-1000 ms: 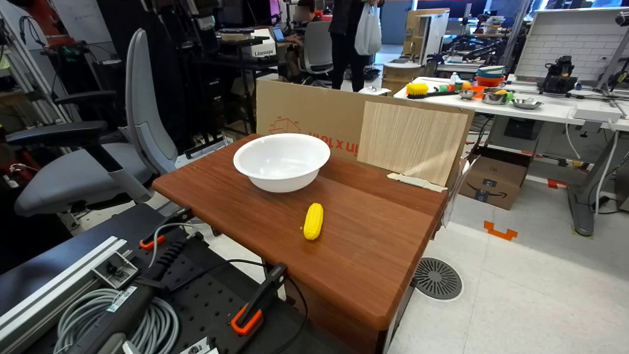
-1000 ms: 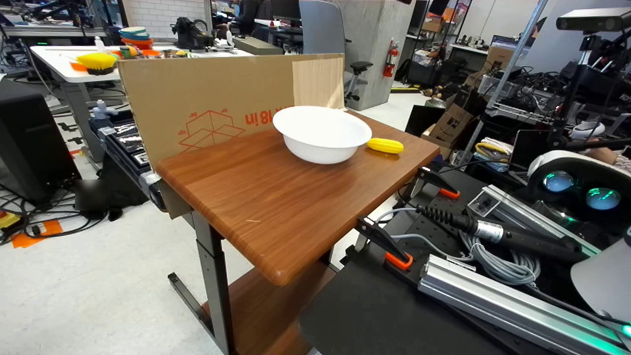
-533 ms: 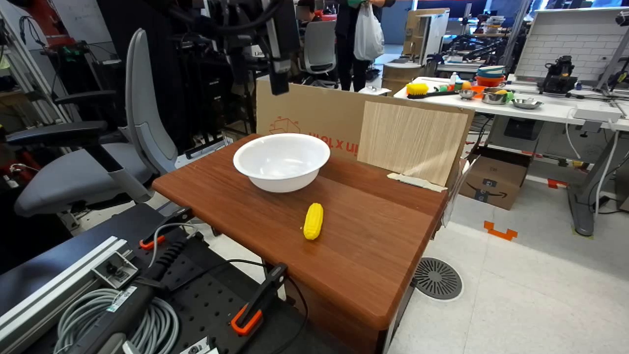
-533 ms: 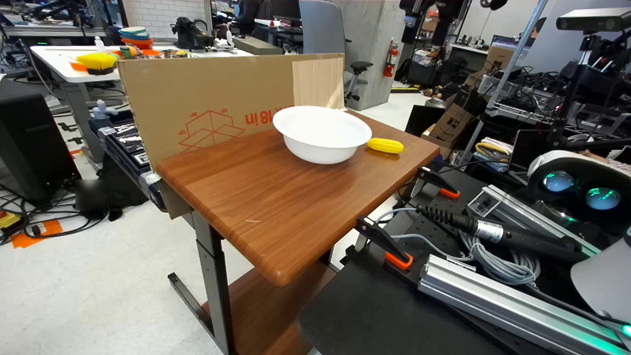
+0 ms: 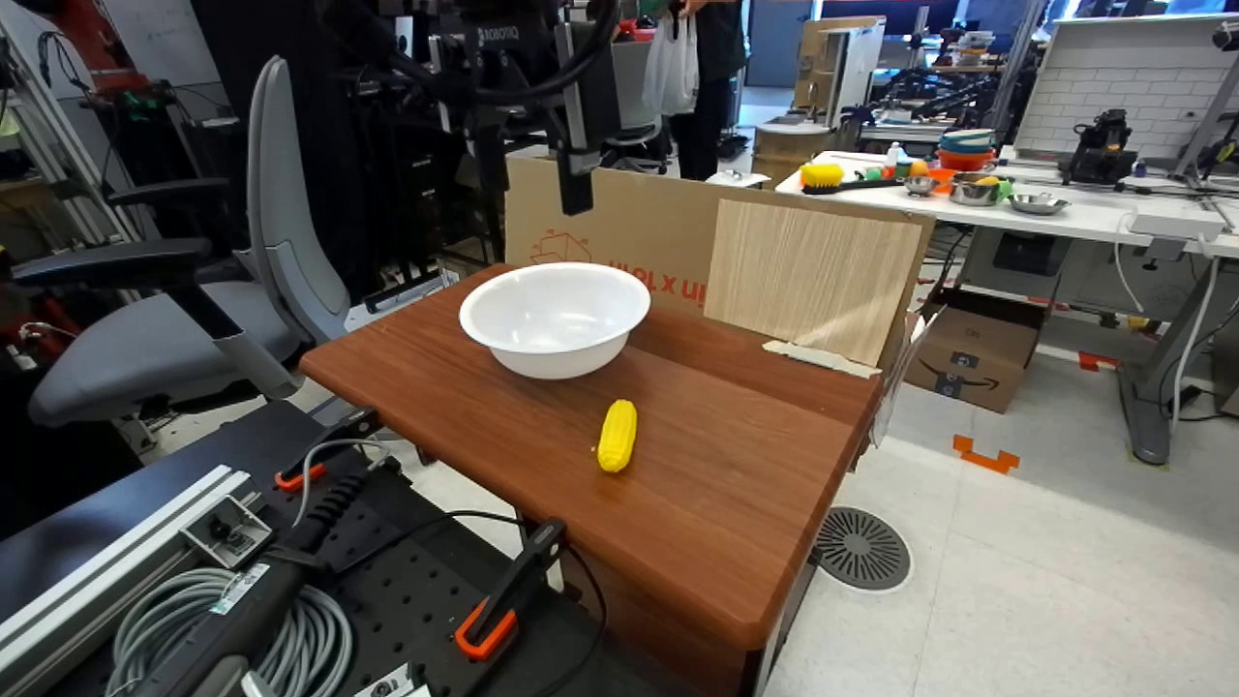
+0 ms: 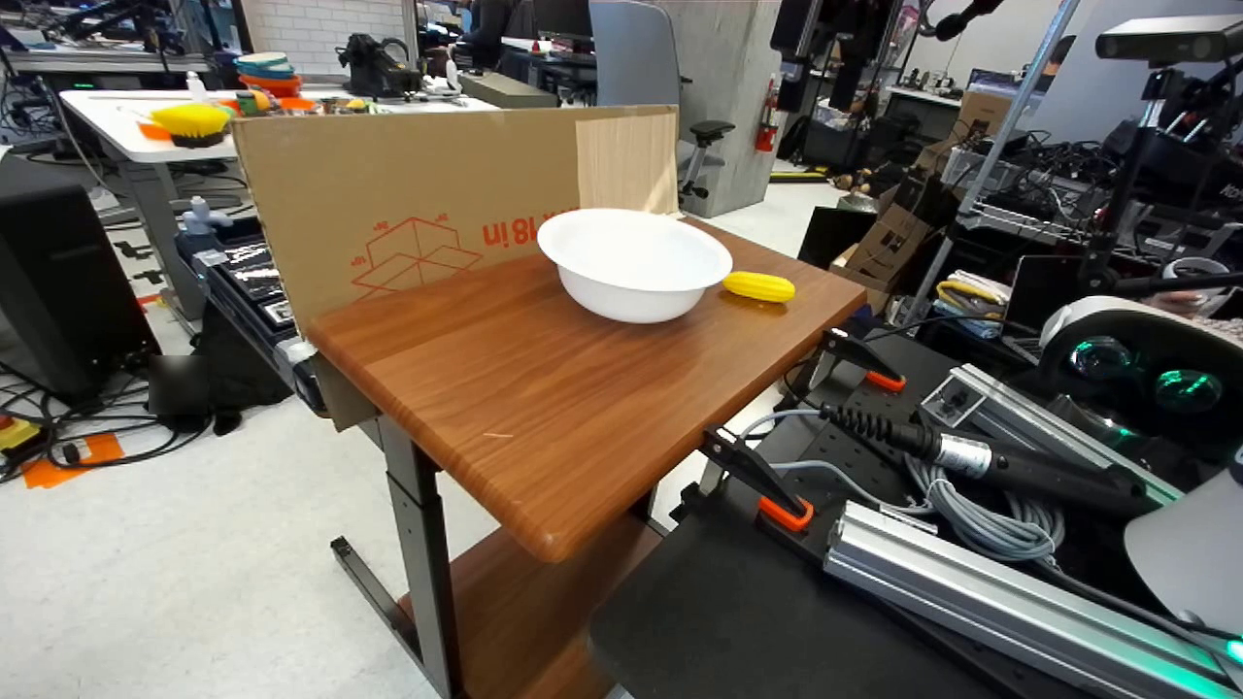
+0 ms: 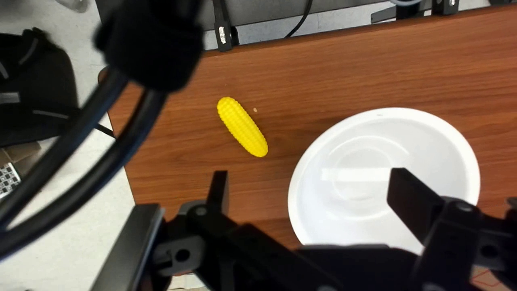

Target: Put the yellow thing in the bowl

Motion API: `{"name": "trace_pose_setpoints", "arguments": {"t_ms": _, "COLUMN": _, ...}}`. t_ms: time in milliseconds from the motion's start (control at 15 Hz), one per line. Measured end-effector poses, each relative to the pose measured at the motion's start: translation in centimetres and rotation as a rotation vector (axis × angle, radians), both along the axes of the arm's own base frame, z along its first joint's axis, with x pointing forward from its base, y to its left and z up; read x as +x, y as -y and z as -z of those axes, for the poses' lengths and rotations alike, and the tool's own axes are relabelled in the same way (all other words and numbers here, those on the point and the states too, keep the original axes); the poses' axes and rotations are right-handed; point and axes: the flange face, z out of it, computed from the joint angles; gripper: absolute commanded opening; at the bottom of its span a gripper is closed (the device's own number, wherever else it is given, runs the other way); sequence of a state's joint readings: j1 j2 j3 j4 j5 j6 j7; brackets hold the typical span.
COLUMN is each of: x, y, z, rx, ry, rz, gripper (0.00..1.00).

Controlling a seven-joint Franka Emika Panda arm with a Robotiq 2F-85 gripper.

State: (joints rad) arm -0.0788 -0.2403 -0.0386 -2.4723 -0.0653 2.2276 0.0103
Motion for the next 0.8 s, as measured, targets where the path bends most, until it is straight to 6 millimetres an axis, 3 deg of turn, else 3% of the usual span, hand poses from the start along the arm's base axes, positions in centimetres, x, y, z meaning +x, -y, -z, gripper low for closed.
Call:
{"name": "trace_pose_setpoints", "arguments": {"t_ms": 200, "x": 0.0, "y": -0.2, "z": 0.4, "rx": 0.021, "ry": -0.013, "rz": -0.164, "gripper": 1.00}}
{"name": "trace_pose_setpoints", "arguments": {"t_ms": 600, "x": -0.4, "y": 2.9, "z": 2.5, "rx": 0.092, "ry": -0.057, "rz": -0.475, "gripper": 1.00}}
{"name": "trace_pose_setpoints", "arguments": {"t_ms": 800, "x": -0.7, "y": 3.6, "z": 3.2, "rx": 0.110, "ry": -0.082, "rz": -0.539, "gripper": 1.00}}
